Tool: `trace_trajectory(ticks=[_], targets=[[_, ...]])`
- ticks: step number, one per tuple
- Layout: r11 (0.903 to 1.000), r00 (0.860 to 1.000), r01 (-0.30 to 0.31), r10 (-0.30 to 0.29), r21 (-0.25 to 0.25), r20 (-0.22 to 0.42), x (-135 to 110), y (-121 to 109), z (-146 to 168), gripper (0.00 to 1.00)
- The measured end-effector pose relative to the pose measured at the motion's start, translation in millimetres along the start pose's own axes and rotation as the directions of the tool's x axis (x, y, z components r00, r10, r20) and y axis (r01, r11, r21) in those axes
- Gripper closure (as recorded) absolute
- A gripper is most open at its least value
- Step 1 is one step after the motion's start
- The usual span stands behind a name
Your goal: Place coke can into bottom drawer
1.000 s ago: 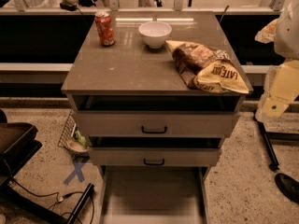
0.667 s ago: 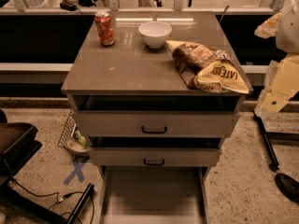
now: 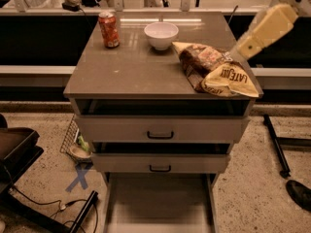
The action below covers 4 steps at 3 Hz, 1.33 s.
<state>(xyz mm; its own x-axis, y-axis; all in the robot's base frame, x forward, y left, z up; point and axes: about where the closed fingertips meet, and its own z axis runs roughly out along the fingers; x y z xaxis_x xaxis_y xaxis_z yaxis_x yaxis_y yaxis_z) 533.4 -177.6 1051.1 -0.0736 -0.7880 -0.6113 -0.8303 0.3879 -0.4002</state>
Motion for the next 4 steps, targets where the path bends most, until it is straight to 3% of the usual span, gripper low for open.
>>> trace_trajectory(ticks=[1, 2, 4], targets=[[0.9960, 0.986, -0.048, 0.035, 0.075, 0.161, -49, -22, 9, 0.00], [0.9854, 0.977, -0.062, 0.027, 0.158, 0.214, -64, -43, 5, 0.00], [0.9860, 0.971, -0.060, 0.022, 0.156, 0.238, -75, -49, 19, 0.00]])
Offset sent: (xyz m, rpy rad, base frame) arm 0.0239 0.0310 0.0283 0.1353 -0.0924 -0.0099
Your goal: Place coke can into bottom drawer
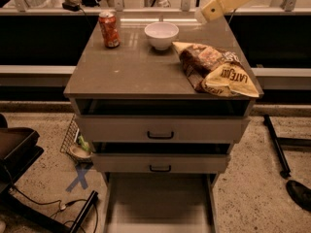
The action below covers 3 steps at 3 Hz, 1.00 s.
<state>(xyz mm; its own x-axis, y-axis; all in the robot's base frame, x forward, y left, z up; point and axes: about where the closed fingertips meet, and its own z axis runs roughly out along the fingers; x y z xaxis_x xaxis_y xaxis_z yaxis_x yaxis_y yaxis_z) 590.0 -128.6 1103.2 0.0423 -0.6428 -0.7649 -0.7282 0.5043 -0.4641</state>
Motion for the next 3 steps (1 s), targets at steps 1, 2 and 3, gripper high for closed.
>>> trace_trajectory(ticks=[1, 2, 3], targets=[[0.9997, 0.999, -0.022, 0.022, -0.004, 0.035, 0, -8, 45, 0.00], [0.9974, 0.996, -0.072, 0.072, -0.006, 0.059, 9, -13, 98, 0.00], [0.9910, 0.984, -0.133, 0.133, -0.007, 0.117, 12, -14, 149, 0.00]])
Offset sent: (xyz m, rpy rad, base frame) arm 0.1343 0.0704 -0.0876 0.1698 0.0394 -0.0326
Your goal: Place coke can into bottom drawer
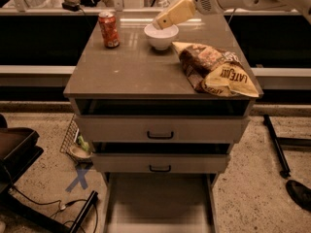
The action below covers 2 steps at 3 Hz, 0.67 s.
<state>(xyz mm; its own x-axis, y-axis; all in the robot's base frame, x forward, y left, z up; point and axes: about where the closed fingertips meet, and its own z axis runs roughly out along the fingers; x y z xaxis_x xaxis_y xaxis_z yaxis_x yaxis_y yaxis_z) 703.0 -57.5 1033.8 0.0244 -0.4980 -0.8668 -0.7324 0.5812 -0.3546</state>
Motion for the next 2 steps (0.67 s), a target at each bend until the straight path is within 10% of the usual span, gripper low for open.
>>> trace_trajectory(ticks=[2], targets=[[0.9982, 1.000, 0.008, -0.007, -0.059, 0.011, -5, 8, 30, 0.00]])
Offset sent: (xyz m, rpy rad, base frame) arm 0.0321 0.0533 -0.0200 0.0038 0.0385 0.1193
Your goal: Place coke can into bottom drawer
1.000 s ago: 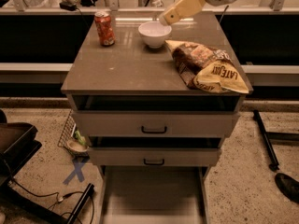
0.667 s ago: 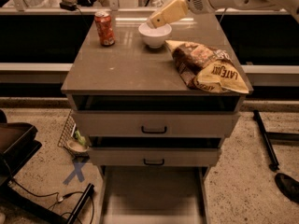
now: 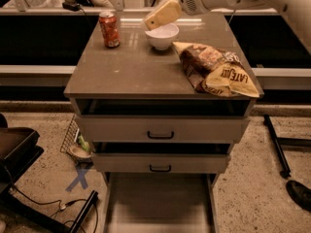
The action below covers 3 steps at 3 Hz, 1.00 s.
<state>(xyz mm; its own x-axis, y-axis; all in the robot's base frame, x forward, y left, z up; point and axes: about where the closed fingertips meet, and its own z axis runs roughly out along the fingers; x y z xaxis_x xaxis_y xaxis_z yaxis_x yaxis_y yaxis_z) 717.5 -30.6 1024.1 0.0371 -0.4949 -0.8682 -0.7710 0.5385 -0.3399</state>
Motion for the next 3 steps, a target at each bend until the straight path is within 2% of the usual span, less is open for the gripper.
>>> trace_trajectory(ticks=[1, 2, 3], targets=[[0.9980, 1.000, -0.023, 0.023, -0.058, 0.015, 4, 3, 42, 0.00], [0.9919, 0.997, -0.060, 0.066, -0.112, 0.049, 8, 5, 90, 0.00], [0.9867, 0.991, -0.096, 0.107, -0.131, 0.081, 9, 10, 130, 0.00]])
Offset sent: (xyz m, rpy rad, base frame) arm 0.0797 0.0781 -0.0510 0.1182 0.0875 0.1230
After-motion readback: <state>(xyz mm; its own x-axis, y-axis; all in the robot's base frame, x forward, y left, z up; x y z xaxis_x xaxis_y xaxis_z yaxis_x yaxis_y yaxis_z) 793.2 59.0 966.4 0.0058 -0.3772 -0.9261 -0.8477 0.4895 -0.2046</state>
